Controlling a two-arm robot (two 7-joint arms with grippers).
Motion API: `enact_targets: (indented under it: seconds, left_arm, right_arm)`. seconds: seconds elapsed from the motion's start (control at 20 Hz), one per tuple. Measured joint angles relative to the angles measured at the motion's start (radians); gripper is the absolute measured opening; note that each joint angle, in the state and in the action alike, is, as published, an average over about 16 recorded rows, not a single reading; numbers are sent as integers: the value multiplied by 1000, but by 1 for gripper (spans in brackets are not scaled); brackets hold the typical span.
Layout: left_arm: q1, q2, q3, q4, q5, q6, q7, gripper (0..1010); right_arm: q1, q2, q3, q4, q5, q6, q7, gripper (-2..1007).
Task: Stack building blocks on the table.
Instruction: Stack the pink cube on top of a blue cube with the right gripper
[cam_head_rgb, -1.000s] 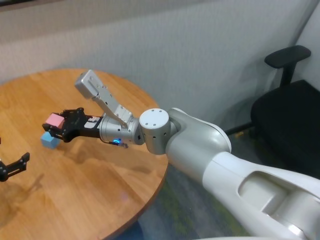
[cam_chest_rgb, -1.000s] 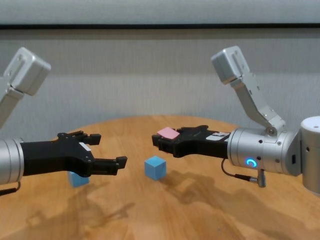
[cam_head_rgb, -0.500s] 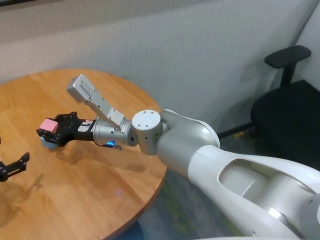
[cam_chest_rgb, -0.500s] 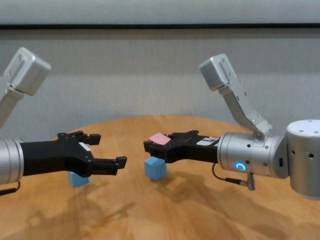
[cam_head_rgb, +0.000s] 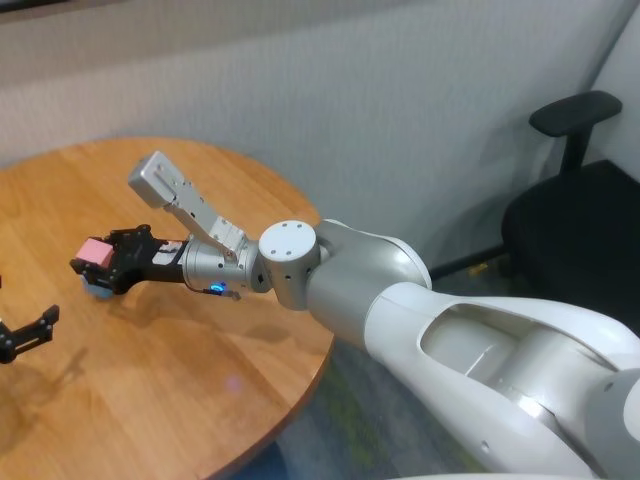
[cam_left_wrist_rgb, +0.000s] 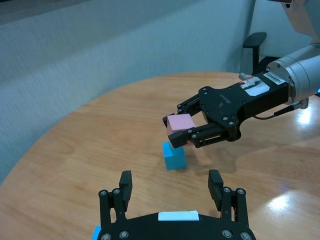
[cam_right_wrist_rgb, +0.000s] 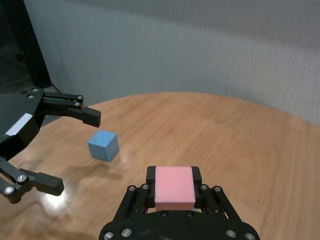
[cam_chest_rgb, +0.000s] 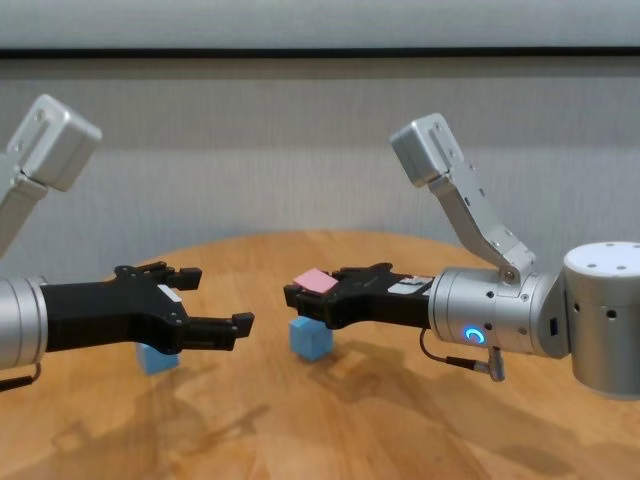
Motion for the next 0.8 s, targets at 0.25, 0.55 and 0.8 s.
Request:
enact_targets:
  seconds: [0.25, 0.55, 0.8]
  left_arm:
    - [0, 0, 0, 0, 0, 0, 0, 1000]
    - [0, 0, 0, 0, 0, 0, 0, 1000]
    - [0, 0, 0, 0, 0, 0, 0, 1000]
  right_arm:
    - [38, -21, 7, 85, -9, -41, 1, 373]
    - [75, -40, 13, 167, -15, -79, 2, 373]
    - [79, -42, 7, 171, -19, -96, -15, 373]
